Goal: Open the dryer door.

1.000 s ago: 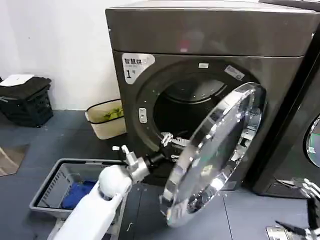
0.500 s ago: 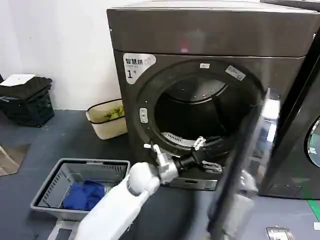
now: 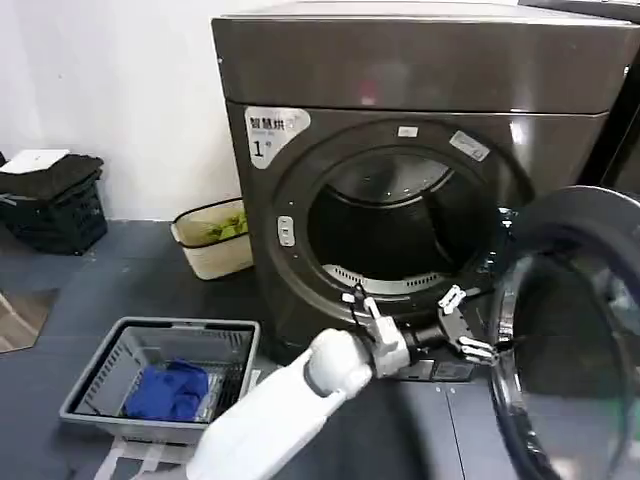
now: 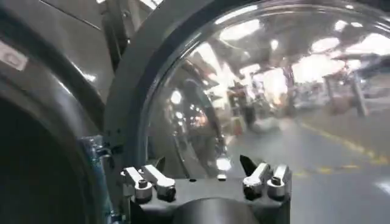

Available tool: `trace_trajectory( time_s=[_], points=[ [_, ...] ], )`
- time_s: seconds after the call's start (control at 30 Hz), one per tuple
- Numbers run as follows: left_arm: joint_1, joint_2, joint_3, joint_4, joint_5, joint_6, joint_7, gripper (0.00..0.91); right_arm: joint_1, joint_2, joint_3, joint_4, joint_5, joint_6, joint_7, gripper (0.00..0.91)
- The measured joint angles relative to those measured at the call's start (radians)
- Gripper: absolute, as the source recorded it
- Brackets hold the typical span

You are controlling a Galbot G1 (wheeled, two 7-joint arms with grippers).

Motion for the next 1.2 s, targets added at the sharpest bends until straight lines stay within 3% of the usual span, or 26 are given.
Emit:
trace_trajectory(
  time_s=[0.3,0.47,0.6,0.73,1.2],
  points=[
    [-0.062,-0.072,0.062,0.071,0.022,0.006,-0.037,0.907,0.05,0.052,0.171,-0.015,-0.116,-0.259,0.263,0.907],
    [-0.1,-0.119,0.094,0.119,0.054,0.016,-0.062,0.907,0.064,0.056,0.236,-0.056,-0.222,-0.31,0.344,0.907],
    [-0.129,-0.148,0.114,0.155,0.086,0.03,-0.088,0.907,0.059,0.065,0.287,-0.11,-0.303,-0.32,0.38,0.907],
    [-0.148,-0.173,0.128,0.188,0.116,0.054,-0.115,0.907,0.05,0.077,0.331,-0.152,-0.357,-0.29,0.398,0.907],
    [-0.162,-0.172,0.127,0.261,0.121,0.069,-0.167,0.907,0.031,0.087,0.376,-0.207,-0.385,-0.253,0.407,0.907]
  ],
)
